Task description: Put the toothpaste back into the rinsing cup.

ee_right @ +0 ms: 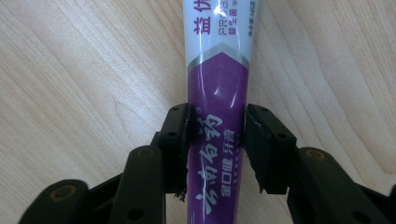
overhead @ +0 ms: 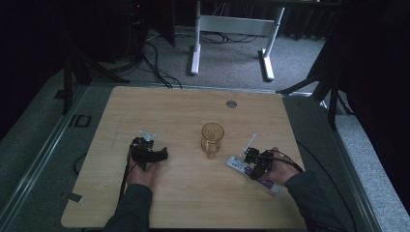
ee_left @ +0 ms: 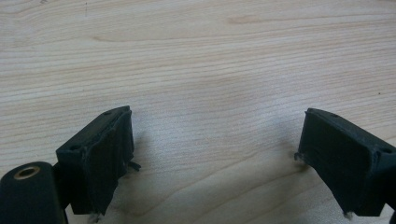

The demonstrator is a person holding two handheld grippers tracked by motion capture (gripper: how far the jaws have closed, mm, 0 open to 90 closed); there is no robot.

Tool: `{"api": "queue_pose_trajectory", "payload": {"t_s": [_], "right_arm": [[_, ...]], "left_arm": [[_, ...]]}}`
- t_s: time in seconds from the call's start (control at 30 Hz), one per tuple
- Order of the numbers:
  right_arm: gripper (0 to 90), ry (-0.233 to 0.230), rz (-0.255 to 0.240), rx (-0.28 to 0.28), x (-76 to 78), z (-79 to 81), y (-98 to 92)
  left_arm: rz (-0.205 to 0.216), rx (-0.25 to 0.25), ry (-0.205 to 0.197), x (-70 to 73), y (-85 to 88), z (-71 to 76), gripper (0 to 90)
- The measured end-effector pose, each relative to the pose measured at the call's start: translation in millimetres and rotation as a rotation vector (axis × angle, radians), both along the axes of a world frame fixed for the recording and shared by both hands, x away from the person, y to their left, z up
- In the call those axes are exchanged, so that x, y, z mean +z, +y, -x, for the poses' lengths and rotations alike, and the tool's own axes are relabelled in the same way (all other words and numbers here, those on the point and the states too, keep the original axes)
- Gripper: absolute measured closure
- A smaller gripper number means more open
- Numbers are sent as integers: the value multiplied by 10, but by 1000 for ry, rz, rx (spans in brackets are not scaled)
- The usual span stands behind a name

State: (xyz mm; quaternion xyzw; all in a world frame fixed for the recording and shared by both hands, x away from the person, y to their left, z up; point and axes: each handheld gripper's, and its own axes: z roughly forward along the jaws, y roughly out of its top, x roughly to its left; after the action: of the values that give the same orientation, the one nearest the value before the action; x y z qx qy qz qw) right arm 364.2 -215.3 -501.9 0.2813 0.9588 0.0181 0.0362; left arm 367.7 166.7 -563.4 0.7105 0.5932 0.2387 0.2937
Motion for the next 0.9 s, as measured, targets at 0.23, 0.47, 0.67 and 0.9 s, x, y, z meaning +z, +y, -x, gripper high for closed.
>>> {"api": "queue_pose_trajectory", "payload": {"t_s": [0.23,0.47,0.67,0.9], "right_arm": [[573,9,19,1,-68,-9,13],[571,28,4,-8,-84,-39,-6],[567,39,11,-12,-97,-51,1],[564,55,21,-18,-137,-72,15]], "left_arm": [[-1,0,0,0,0,0,105],[0,0,0,0,0,0,105],[-1,0,0,0,0,0,104],[0,1,0,0,-1,0,105]]}}
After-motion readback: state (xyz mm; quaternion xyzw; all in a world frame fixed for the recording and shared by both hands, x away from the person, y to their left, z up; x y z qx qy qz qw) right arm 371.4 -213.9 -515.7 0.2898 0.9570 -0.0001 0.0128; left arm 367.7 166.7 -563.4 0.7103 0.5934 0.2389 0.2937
